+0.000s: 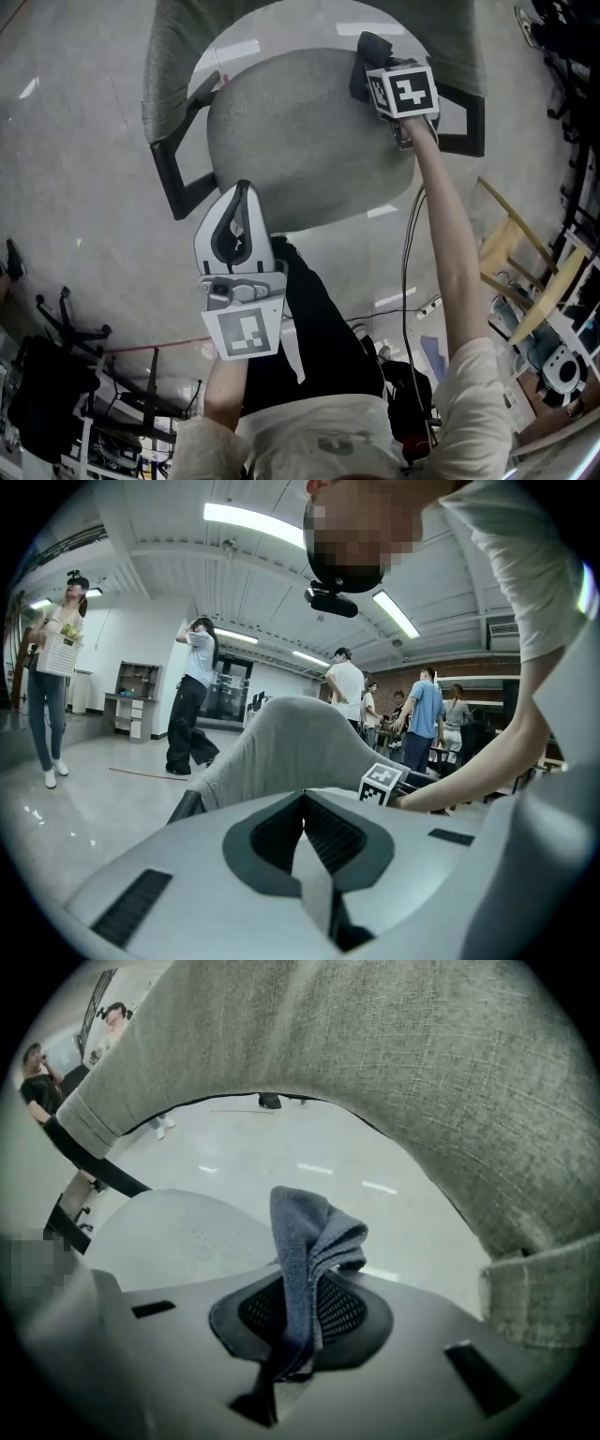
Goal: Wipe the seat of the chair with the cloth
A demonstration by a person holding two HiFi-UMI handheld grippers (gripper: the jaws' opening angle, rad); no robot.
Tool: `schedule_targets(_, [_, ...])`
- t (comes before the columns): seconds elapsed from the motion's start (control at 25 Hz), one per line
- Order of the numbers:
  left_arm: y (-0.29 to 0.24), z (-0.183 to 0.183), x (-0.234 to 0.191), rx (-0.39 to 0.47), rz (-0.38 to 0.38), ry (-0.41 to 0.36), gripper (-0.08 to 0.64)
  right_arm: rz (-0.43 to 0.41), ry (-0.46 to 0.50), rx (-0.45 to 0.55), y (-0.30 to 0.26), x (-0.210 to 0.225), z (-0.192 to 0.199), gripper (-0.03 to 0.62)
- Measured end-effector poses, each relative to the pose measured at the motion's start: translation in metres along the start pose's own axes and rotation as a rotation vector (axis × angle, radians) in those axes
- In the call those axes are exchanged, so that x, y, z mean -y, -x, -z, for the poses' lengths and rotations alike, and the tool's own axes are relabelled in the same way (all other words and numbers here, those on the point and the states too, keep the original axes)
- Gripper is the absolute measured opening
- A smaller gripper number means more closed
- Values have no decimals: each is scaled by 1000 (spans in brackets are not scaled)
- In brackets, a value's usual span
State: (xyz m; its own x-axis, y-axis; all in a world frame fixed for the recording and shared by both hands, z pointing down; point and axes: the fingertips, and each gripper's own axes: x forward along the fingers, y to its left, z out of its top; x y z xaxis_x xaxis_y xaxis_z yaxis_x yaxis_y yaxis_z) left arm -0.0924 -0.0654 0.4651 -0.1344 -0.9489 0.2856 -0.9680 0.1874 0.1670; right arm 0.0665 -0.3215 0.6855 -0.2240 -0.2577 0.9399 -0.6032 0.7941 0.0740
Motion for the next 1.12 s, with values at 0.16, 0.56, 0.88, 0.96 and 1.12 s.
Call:
schedule_targets(0.16, [-1,-5,1,10,6,-10,15,86,8,-25,4,19,8,49])
schedule_targets(0.56, [5,-2,-5,6,1,-9,15,165,-41,-44,5,44,19,49])
schedule_targets(0.88, [13,3,-18,0,-22,-9,15,168,-53,59,29,27,-9,49])
schedule_targets(0.96, [16,1,-21,4,-33,-4,15,101,-48,141,45,0,-30,49])
schedule_targets(1.12, [21,-8,-21,25,-39,-8,15,-114,-46,304,88,-81,-71,49])
